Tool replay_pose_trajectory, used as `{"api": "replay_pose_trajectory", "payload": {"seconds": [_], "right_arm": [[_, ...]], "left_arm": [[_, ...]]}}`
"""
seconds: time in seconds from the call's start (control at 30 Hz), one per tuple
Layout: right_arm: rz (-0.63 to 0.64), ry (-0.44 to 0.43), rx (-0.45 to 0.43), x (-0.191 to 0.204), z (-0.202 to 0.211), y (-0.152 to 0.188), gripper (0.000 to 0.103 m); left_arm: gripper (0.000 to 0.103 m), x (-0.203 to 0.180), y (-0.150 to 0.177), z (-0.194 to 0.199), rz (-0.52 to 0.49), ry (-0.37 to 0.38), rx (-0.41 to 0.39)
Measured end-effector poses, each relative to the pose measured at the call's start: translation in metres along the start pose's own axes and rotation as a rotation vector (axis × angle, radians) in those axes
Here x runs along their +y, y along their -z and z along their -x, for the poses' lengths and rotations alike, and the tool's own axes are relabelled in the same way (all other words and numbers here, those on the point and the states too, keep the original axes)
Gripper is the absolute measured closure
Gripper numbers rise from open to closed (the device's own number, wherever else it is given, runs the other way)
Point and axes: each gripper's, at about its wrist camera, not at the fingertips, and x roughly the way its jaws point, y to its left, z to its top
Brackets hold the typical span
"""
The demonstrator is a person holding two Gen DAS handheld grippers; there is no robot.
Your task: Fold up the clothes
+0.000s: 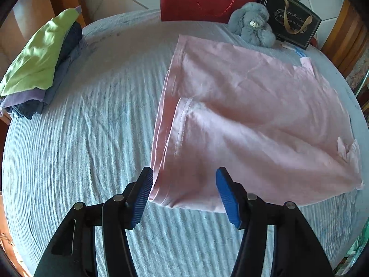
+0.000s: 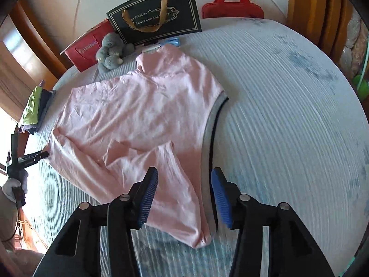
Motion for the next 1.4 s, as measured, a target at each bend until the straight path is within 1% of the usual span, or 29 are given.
{"api": "replay_pose_trajectory", "payload": {"seconds": [0.07,0.17,0.27,0.33,0.37,0.43,0.47,0.5,0.6,0.63,0.67,0.7,0.73,0.77,0.8,0.87,0.9,0.93,0.97,1.0,1.03,1.07,1.1,1.13,1.2,1.27,1.3,1.33,1.4], "right_arm": [[-0.010,-0.011,0.021,0.003,-0.012,-0.003,0.054],[-0.027,-0.026,0.053,0.008,-0.030,-0.007,0.054],[-0.044,-0.041,0.085,0.012,-0.048,-0.010,0.055],[-0.049,-0.037,0.100,0.013,-0.055,-0.011,0.063],[-0.048,-0.026,0.103,0.013,-0.055,-0.010,0.064],[-0.054,-0.023,0.097,0.012,-0.054,-0.009,0.064],[-0.058,-0.022,0.094,0.012,-0.053,-0.009,0.064],[-0.058,-0.017,0.092,0.012,-0.054,-0.009,0.064],[-0.057,-0.003,0.099,0.012,-0.060,-0.009,0.064],[-0.053,-0.001,0.102,0.012,-0.063,-0.009,0.064],[-0.047,-0.002,0.115,0.012,-0.068,-0.008,0.064],[-0.020,-0.007,0.124,0.016,-0.070,-0.006,0.067],[0.009,-0.013,0.132,0.021,-0.072,-0.004,0.092],[0.038,-0.018,0.141,0.025,-0.073,-0.002,0.099],[0.066,-0.006,0.092,0.030,-0.063,-0.001,0.099],[0.119,0.022,-0.019,0.038,-0.039,0.000,0.099],[0.117,0.029,-0.092,0.037,-0.026,-0.001,0.099],[0.111,0.034,-0.166,0.036,-0.013,-0.003,0.098],[0.093,0.057,-0.158,0.032,-0.015,-0.007,0.097],[0.074,0.083,-0.140,0.027,-0.019,-0.011,0.080],[0.054,0.108,-0.122,0.023,-0.023,-0.015,0.054],[0.032,0.119,-0.088,0.018,-0.029,-0.015,0.048],[0.009,0.129,-0.052,0.013,-0.036,-0.015,0.048],[0.008,0.116,-0.053,0.014,-0.032,-0.009,0.048],[0.010,0.086,-0.063,0.016,-0.021,0.004,0.048],[0.013,0.055,-0.073,0.018,-0.011,0.016,0.049],[0.024,0.043,-0.053,0.020,-0.012,0.025,0.051],[0.036,0.030,-0.029,0.022,-0.013,0.034,0.056],[0.004,0.042,0.044,0.015,-0.024,0.053,0.066]], "left_arm": [[0.044,-0.012,-0.012,0.014,-0.007,0.049,-0.045],[0.045,-0.058,-0.036,0.022,-0.094,0.173,-0.072],[0.045,-0.126,-0.056,0.012,-0.229,0.278,-0.055],[0.045,-0.172,-0.059,-0.001,-0.318,0.331,-0.036],[0.045,-0.193,-0.057,-0.008,-0.352,0.349,-0.018],[0.045,-0.230,-0.053,-0.020,-0.408,0.384,0.015],[0.045,-0.246,-0.048,-0.025,-0.436,0.389,0.024],[0.045,-0.261,-0.045,-0.029,-0.461,0.384,0.031],[0.045,-0.287,-0.035,-0.042,-0.504,0.370,0.069],[0.047,-0.294,-0.034,-0.046,-0.513,0.365,0.082],[0.058,-0.300,-0.032,-0.050,-0.527,0.355,0.097],[0.075,-0.303,-0.029,-0.051,-0.540,0.337,0.100],[0.100,-0.305,-0.026,-0.052,-0.553,0.317,0.101],[0.102,-0.307,-0.023,-0.053,-0.565,0.297,0.103],[0.102,-0.306,-0.023,-0.046,-0.568,0.297,0.070],[0.102,-0.300,-0.030,-0.021,-0.547,0.291,-0.050],[0.102,-0.297,-0.036,-0.008,-0.530,0.290,-0.117],[0.102,-0.296,-0.042,-0.002,-0.513,0.284,-0.149],[0.099,-0.296,-0.049,0.002,-0.495,0.278,-0.177],[0.098,-0.299,-0.054,-0.005,-0.501,0.262,-0.148],[0.083,-0.303,-0.059,-0.014,-0.510,0.246,-0.112],[0.070,-0.301,-0.060,-0.020,-0.504,0.233,-0.092],[0.069,-0.298,-0.060,-0.026,-0.496,0.220,-0.074],[0.069,-0.296,-0.061,-0.032,-0.488,0.207,-0.056],[0.069,-0.277,-0.053,-0.027,-0.484,0.210,-0.060],[0.069,-0.250,-0.044,-0.020,-0.476,0.192,-0.051],[0.069,-0.234,-0.038,-0.019,-0.462,0.173,-0.051],[0.069,-0.214,-0.033,-0.017,-0.435,0.144,-0.050],[0.069,-0.170,-0.024,-0.016,-0.370,0.073,-0.042]]}}
